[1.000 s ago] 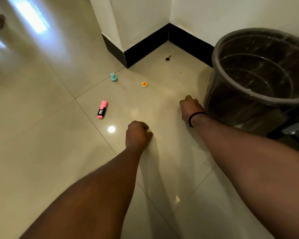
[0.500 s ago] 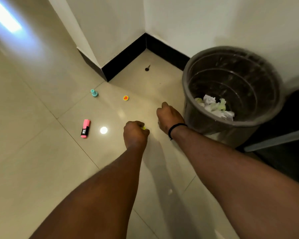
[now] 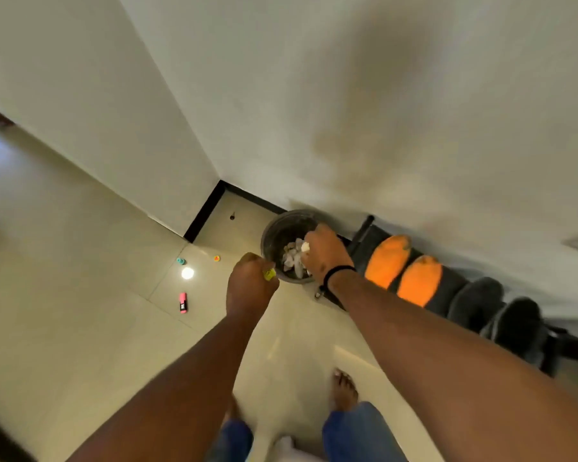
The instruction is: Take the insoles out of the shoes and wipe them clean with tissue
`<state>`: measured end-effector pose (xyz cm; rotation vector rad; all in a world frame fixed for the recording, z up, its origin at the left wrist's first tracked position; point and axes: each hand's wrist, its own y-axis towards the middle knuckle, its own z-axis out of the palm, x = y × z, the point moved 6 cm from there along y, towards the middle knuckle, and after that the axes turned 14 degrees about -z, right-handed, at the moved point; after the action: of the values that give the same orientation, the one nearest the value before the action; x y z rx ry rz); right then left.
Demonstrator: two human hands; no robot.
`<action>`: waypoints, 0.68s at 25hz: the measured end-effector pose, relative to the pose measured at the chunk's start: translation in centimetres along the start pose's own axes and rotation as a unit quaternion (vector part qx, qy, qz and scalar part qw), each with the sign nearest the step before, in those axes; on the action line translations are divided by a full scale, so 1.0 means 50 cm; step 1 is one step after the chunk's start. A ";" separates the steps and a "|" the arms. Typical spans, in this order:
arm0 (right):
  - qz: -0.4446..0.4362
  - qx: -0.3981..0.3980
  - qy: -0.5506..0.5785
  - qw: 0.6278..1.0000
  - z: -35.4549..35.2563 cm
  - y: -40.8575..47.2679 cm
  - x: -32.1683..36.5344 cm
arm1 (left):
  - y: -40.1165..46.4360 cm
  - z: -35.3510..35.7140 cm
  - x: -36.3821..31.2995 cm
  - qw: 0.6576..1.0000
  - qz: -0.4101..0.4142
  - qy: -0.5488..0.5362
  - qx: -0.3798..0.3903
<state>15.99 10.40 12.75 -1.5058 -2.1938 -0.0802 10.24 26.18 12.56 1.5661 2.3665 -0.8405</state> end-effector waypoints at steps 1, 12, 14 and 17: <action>0.007 -0.004 0.002 1.000 -0.086 -0.055 -0.005 | -0.052 -0.044 -0.069 1.000 0.021 0.012 0.001; 0.296 -0.137 0.094 0.941 -0.455 -0.665 -0.298 | -0.402 0.045 -0.635 0.958 0.221 0.021 0.180; 0.365 -0.150 0.092 0.914 -0.458 -0.790 -0.362 | -0.489 0.139 -0.721 0.924 0.296 0.048 0.235; 0.443 -0.192 0.107 0.869 -0.462 -0.983 -0.447 | -0.654 0.248 -0.816 0.883 0.359 0.074 0.293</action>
<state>-13.53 -35.45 34.51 -2.4452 -1.1778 -0.3719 -3.33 -22.08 32.00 2.5610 1.4043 -1.3199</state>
